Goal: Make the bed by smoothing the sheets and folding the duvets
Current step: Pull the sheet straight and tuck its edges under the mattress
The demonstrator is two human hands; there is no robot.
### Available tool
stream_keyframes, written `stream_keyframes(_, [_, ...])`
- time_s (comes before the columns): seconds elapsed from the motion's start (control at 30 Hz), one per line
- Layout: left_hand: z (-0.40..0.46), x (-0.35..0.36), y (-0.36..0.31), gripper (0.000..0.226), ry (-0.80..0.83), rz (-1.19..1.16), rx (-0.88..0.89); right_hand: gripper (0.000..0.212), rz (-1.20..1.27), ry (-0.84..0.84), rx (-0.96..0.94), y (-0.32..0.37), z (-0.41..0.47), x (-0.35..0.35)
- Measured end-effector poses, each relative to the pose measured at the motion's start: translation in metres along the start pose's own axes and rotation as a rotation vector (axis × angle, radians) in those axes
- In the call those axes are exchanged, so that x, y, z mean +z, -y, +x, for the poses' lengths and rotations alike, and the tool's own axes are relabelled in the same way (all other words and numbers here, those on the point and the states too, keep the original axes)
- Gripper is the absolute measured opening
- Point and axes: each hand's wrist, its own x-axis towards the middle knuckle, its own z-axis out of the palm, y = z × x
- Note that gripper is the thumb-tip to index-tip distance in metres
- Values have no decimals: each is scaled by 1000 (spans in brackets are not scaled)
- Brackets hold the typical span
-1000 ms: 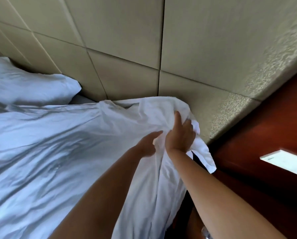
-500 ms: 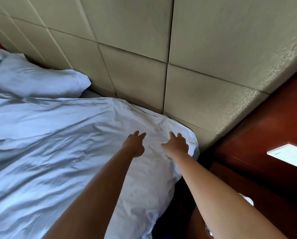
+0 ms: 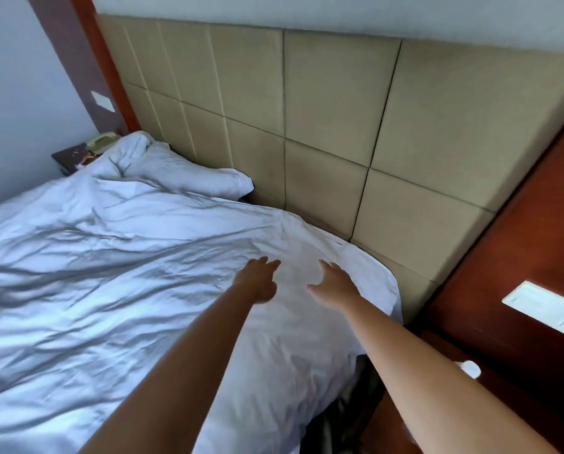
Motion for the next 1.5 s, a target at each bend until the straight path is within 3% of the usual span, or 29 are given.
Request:
stream_keyframes(0.37, [-190, -11, 79, 60, -87, -54, -381, 67, -164, 160, -445, 103, -94, 36])
stream_keyframes(0.8, [-490, 77, 162, 58, -151, -207, -783, 63, -413, 342, -910, 222, -278, 187])
stream_keyframes(1.2, [-830, 179, 291, 59, -182, -424, -1073, 61, -527, 524, -1041, 367, -542, 424])
stream_keyframes(1.5, [-966, 227, 420, 52, -102, -456, -1140, 64, -593, 603, -1003, 469, -636, 560])
